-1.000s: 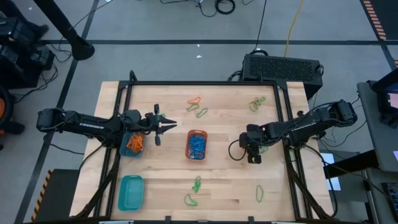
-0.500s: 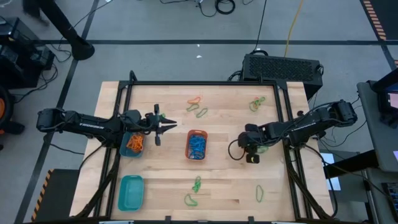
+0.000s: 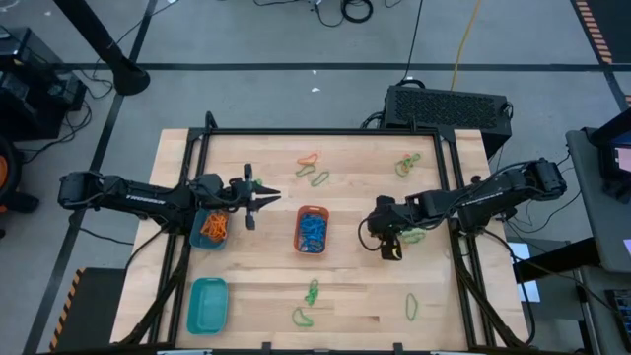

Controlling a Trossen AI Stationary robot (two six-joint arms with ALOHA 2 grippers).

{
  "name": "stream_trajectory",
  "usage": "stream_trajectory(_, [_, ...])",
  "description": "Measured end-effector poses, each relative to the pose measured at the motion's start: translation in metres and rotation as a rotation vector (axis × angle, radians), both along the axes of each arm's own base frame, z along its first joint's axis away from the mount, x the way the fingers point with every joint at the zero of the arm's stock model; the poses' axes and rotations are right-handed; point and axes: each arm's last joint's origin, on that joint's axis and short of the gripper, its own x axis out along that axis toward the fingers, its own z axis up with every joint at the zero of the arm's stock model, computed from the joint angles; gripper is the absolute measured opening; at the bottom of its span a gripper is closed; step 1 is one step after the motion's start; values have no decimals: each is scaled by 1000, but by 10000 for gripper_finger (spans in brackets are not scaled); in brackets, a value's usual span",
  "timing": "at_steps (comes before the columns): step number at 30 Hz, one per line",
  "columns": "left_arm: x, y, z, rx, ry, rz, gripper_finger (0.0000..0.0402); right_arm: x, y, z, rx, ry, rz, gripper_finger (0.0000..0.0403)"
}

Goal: Sort rubber bands into baskets
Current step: Put the orange rubber band into the blue bin

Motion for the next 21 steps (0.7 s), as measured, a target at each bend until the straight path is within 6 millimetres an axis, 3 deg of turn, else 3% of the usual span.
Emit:
stream_trajectory(7, [7,-4,-3,7,-22,-25,79,26,3,41,-2,-213,42,1])
stream_trajectory(12, [20,-14,-8,100,-87,-81,125,40,6,60,23,-417,44,0])
stream_trajectory(16, [41,-24,-8,114,-112,-129,179,46,7,69,46,-538,67,0])
stream_trajectory(21, [81,-36,-3,92,-113,-172,225,51,11,80,79,-661,143,0])
